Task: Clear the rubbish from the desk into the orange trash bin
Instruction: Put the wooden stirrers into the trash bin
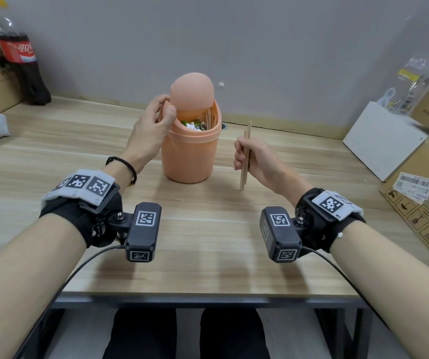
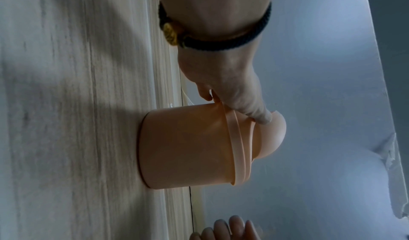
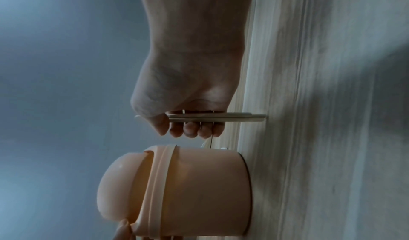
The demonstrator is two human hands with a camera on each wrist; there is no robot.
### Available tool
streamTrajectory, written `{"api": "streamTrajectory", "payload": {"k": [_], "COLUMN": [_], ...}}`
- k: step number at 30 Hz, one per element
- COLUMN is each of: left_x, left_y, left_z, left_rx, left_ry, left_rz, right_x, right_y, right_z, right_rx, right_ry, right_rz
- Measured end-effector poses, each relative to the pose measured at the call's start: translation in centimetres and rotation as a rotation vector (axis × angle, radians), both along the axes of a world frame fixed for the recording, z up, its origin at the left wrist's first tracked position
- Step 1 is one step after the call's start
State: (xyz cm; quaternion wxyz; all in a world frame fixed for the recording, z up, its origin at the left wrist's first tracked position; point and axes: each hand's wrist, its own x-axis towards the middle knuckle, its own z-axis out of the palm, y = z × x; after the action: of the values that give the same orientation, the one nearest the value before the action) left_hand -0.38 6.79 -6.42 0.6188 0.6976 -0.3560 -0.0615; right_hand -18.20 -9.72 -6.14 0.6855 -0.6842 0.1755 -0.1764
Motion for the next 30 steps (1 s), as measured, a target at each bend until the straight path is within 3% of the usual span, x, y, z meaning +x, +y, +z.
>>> {"api": "streamTrajectory", "payload": {"k": [10,16,22,30], "left_x": [0.1,0.3,0.0,0.1], "left_y": [-0.1,-0.1,-0.2,-0.1], "left_z": [-0.1,-0.3,-0.2,-0.3], "left_rx": [0.0,0.007,0.001,-0.006], "left_ry": [-0.008,-0.01,-0.009,-0.02], "left_rz": [-0.007,-0.006,0.001,0.004], "right_x": [0.5,0.1,-0.8,-0.8], "right_y": [0.2,0.1,-0.5,-0.8], "right_z": [1.6,0.3,0.8,1.6], "right_rx": [0.044,-0.28,-0.776,-0.877], "right_ry": [-0.074,0.146,0.304,0.332], "right_rz": [-0.056,-0.133,-0.139,-0.098]}}
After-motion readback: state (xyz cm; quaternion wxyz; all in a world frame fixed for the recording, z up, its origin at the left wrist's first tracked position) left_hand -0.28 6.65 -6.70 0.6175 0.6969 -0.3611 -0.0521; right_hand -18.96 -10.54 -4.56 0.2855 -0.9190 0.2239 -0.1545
